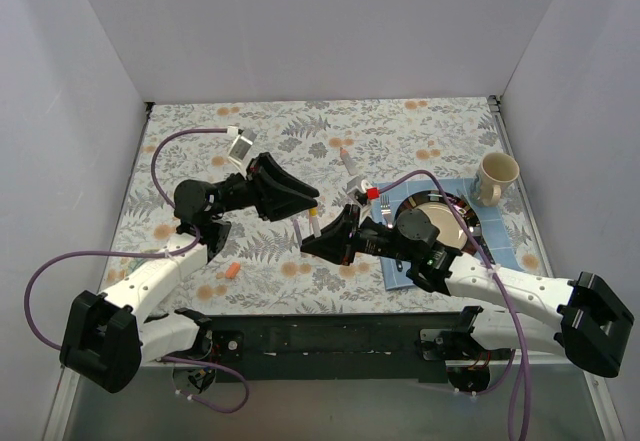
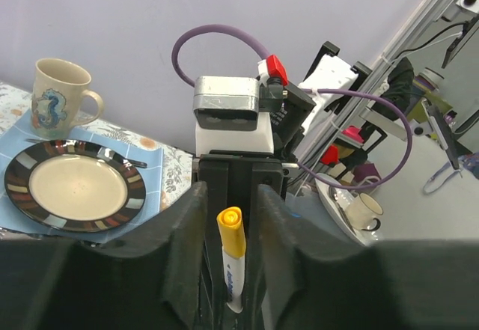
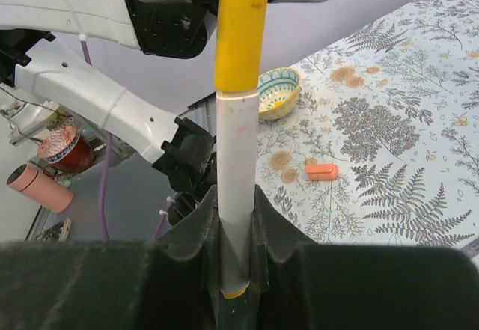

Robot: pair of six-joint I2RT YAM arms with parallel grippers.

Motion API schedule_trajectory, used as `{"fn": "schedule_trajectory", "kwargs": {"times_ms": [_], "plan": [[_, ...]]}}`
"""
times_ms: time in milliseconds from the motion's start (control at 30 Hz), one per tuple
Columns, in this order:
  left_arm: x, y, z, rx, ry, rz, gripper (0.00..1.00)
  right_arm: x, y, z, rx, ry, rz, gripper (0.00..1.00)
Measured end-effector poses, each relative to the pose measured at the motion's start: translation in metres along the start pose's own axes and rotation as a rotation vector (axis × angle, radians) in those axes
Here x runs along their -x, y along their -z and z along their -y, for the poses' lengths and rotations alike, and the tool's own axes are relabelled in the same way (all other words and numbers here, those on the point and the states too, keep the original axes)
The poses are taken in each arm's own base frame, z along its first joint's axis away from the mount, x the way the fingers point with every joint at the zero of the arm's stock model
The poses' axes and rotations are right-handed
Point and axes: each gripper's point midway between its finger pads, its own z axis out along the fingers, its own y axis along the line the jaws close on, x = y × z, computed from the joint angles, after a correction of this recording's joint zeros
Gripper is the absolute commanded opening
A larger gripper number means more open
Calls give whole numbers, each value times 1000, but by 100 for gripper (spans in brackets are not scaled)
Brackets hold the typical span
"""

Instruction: Insert the pens into the pen caps

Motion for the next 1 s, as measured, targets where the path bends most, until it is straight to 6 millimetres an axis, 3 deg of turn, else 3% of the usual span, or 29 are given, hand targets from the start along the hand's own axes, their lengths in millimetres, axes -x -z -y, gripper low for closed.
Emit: {"fn": "schedule_trajectory", "kwargs": {"times_ms": [100,367,633,1000], "plan": [[-5,1,-1,1,9,-7,0,0,0,0,0,0,-1,1],[-20,8,-3,6,38,13,0,-13,2,6,-27,-16,-52,1],[-22,15,-1,18,88,185,0,-13,1,10,-45,66,-91,1],[-17,17,-26,132,137,374,0,-7,-2,35,-89,66,-164,1]]}}
